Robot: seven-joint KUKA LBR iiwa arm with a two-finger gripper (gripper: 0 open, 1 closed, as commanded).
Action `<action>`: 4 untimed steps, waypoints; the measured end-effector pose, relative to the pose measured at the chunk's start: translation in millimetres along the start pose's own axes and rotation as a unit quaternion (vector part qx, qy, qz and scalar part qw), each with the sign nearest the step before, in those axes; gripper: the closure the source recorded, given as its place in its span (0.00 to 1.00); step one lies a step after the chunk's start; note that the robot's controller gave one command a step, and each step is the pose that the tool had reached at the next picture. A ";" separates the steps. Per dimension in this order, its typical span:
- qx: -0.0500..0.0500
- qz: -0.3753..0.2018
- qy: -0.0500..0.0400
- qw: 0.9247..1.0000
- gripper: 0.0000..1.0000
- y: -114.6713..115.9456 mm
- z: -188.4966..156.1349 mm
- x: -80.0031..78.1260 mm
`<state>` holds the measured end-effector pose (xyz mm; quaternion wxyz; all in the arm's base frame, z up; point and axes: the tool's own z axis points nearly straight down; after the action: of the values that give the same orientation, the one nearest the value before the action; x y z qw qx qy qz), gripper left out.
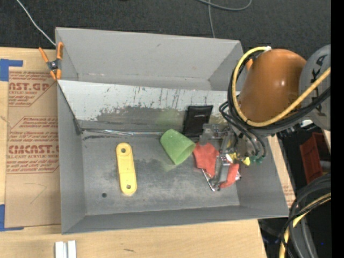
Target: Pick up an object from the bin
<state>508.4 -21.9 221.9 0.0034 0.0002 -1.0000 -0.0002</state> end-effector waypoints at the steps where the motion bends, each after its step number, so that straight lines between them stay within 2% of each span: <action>1: 0.000 0.000 -0.004 1.000 0.00 0.0 -4.4 -1.6; 2: 0.001 -0.038 -0.004 0.999 0.00 -29.3 67.9 -16.2; 3: -0.001 -0.009 0.000 1.000 0.00 -32.2 101.1 -7.3; 4: 0.000 0.053 -0.005 0.999 0.00 -75.7 122.2 -11.6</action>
Offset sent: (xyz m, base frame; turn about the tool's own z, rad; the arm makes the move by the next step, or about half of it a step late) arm 0.0199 -0.0430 -0.1038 -0.1096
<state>519.2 -97.5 99.7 -0.0016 -0.0524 -0.9986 -0.0004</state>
